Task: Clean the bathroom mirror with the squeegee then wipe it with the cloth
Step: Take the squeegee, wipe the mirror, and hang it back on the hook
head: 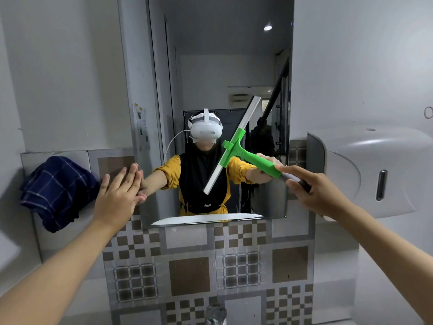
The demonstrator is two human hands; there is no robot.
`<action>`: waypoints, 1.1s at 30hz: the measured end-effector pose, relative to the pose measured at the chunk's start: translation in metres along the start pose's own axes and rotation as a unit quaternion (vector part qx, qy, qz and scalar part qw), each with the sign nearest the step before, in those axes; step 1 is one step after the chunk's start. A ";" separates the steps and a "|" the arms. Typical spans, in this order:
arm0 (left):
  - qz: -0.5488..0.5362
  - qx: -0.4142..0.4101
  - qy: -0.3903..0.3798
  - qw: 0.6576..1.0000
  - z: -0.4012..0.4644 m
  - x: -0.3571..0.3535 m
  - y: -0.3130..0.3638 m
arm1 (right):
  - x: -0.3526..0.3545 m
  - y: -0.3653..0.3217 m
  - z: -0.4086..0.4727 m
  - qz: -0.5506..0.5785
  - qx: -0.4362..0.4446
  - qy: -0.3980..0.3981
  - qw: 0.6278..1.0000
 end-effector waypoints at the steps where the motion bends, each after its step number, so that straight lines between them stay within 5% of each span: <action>1: -0.001 -0.004 -0.002 1.000 0.000 -0.001 0.000 | 0.004 0.005 -0.005 -0.010 -0.008 -0.002 1.000; 14: -0.044 0.012 -0.049 0.998 0.004 -0.012 -0.012 | 0.004 -0.006 -0.062 0.098 -0.131 0.026 0.986; 33: -0.115 -0.040 -0.006 0.993 -0.002 -0.005 -0.011 | -0.097 -0.124 -0.077 0.303 -0.383 0.144 0.861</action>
Point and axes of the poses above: each hand's wrist, its own z-axis towards the middle knuckle, its own x-axis out of the back of the hand, y = z × x, the point moved 4 cm from there along z, towards the middle knuckle, and after that the axes turned 11 degrees about -z, right-handed, at the moved point
